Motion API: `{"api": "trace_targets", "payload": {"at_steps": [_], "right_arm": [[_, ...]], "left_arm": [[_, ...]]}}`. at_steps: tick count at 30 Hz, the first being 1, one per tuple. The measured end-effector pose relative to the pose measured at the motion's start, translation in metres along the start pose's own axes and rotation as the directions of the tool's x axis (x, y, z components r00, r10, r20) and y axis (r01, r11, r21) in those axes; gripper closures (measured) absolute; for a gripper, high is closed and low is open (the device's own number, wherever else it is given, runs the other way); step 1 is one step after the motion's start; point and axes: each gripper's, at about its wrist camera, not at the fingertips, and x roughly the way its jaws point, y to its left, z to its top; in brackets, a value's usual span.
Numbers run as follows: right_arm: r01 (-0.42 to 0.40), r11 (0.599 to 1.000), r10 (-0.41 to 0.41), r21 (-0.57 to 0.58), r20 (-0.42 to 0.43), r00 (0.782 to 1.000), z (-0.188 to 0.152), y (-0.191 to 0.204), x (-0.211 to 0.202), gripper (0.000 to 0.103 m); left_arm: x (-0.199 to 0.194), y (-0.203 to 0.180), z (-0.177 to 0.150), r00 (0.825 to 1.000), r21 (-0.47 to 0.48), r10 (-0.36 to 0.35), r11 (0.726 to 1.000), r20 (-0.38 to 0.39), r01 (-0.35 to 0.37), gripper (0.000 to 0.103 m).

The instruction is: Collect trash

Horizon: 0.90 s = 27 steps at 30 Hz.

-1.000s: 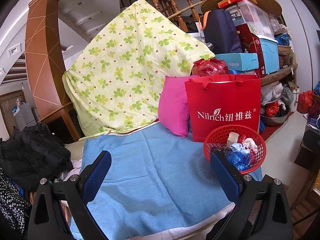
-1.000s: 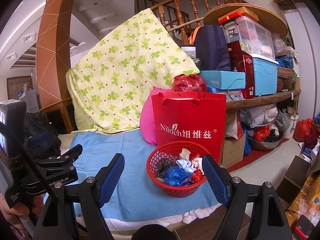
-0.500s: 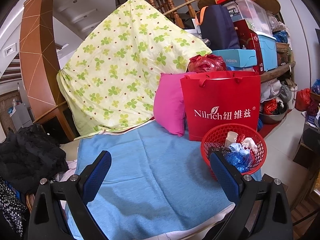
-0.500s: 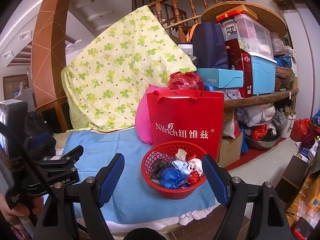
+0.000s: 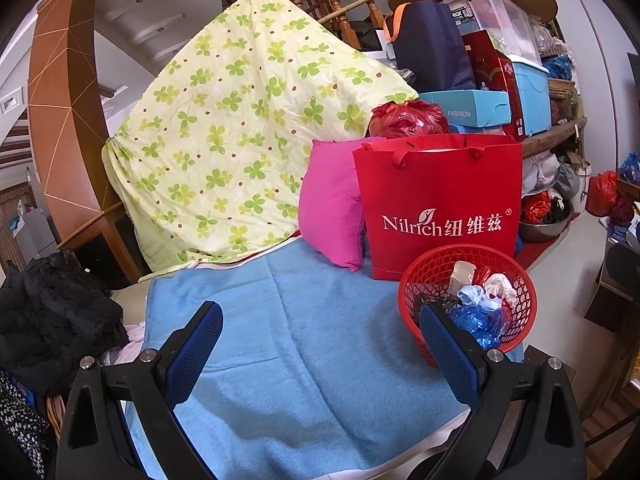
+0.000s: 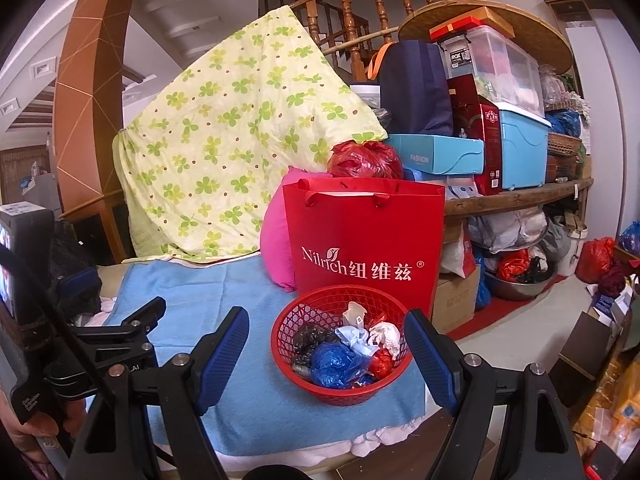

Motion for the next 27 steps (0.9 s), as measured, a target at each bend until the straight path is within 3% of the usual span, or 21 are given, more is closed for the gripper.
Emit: {"api": "trace_targets", "payload": {"at_steps": [27], "right_arm": [[0.077,0.997,-0.078,-0.014,-0.04,0.996,0.009,0.005,0.049,0.021]], "left_arm": [[0.052,-0.001,0.007,0.996,0.016,-0.083,0.996,-0.014,0.083,0.004]]}}
